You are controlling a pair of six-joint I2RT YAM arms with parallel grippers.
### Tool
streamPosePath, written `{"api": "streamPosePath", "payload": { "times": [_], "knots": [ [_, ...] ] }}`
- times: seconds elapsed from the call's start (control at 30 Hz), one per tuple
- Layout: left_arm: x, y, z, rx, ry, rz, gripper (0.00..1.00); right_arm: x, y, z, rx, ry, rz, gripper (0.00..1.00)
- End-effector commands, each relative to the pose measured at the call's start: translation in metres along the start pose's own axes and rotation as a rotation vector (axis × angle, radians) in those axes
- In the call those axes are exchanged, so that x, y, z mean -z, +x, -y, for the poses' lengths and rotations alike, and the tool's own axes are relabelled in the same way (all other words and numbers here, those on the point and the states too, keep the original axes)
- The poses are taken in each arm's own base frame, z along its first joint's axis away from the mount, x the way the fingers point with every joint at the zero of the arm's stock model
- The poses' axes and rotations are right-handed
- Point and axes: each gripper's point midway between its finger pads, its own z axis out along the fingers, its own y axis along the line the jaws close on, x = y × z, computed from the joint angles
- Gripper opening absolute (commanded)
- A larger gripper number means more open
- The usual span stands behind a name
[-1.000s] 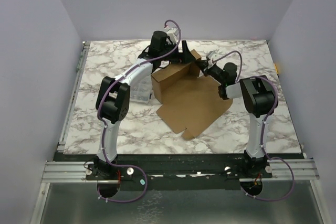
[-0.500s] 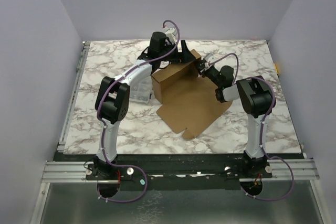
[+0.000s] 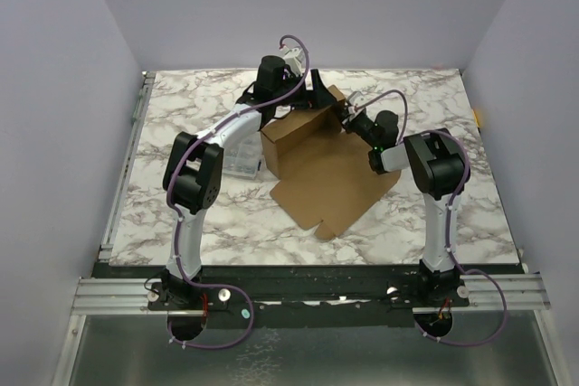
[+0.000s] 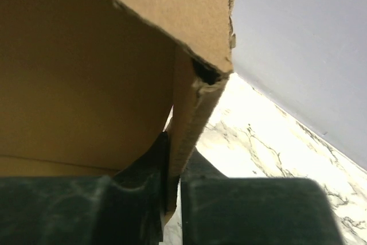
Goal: Fold the paper box
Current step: Fold the paper box at the center of the board.
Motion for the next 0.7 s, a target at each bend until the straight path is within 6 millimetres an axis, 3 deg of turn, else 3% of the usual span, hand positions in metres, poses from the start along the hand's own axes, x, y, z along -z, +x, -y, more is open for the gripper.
{"api": "streamPosePath", "payload": {
  "times": [0.0, 0.07, 0.27, 0.3, 0.37, 0.43, 0.67],
  "knots": [
    [0.005, 0.021, 0.004, 0.039, 0.025, -0.066, 0.87, -0.004, 0.025, -0.008, 0.009, -0.003, -0.082, 0.07],
    [0.005, 0.02, 0.005, 0.038, 0.027, -0.063, 0.87, -0.003, 0.027, -0.008, 0.022, -0.004, -0.084, 0.01],
    [0.006, 0.019, 0.005, 0.041, 0.031, -0.06, 0.87, 0.0, 0.028, -0.005, 0.05, 0.015, -0.086, 0.01],
    [0.006, 0.019, 0.004, 0.043, 0.031, -0.06, 0.88, 0.001, 0.027, -0.004, 0.051, 0.019, -0.083, 0.05],
    [0.007, 0.016, 0.006, 0.041, 0.034, -0.054, 0.88, 0.002, 0.018, -0.002, 0.05, 0.033, -0.055, 0.22],
    [0.008, 0.016, 0.005, 0.042, 0.032, -0.052, 0.88, 0.003, 0.006, -0.002, 0.046, 0.031, -0.024, 0.31],
    [0.01, 0.015, 0.004, 0.045, 0.032, -0.051, 0.88, 0.0, -0.017, 0.013, 0.012, 0.089, 0.017, 0.35]
  ]
}}
